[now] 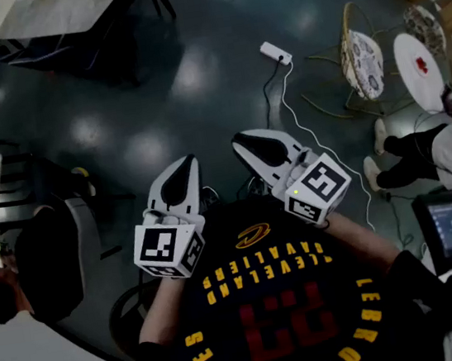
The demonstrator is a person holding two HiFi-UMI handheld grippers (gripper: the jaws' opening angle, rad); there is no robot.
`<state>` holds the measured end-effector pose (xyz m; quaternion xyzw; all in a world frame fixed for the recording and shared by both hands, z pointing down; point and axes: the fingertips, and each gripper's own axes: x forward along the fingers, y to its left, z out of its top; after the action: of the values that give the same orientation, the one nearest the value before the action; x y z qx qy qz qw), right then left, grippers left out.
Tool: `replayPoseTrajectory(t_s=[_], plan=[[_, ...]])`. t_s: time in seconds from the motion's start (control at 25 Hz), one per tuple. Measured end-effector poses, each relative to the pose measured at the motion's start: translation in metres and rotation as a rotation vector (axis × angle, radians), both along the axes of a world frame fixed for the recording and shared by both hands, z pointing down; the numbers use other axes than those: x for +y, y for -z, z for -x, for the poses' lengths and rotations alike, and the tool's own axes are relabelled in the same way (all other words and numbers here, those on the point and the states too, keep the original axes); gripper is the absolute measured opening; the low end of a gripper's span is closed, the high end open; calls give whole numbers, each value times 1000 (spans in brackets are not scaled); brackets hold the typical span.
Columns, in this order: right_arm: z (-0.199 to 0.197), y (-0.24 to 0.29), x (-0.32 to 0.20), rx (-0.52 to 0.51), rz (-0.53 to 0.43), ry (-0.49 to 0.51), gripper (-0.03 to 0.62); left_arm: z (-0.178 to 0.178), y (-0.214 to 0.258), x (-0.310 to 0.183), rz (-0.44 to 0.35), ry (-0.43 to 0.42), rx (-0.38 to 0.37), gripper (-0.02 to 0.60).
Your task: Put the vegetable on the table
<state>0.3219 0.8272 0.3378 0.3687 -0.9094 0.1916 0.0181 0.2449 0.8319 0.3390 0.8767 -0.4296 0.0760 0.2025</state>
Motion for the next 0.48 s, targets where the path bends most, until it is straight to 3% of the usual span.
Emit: replayPoseTrajectory(t_s=[0.48], plan=[[-29,-6,-3,-13,8,-1,41,-28,-6,2,20,16,-20,0]])
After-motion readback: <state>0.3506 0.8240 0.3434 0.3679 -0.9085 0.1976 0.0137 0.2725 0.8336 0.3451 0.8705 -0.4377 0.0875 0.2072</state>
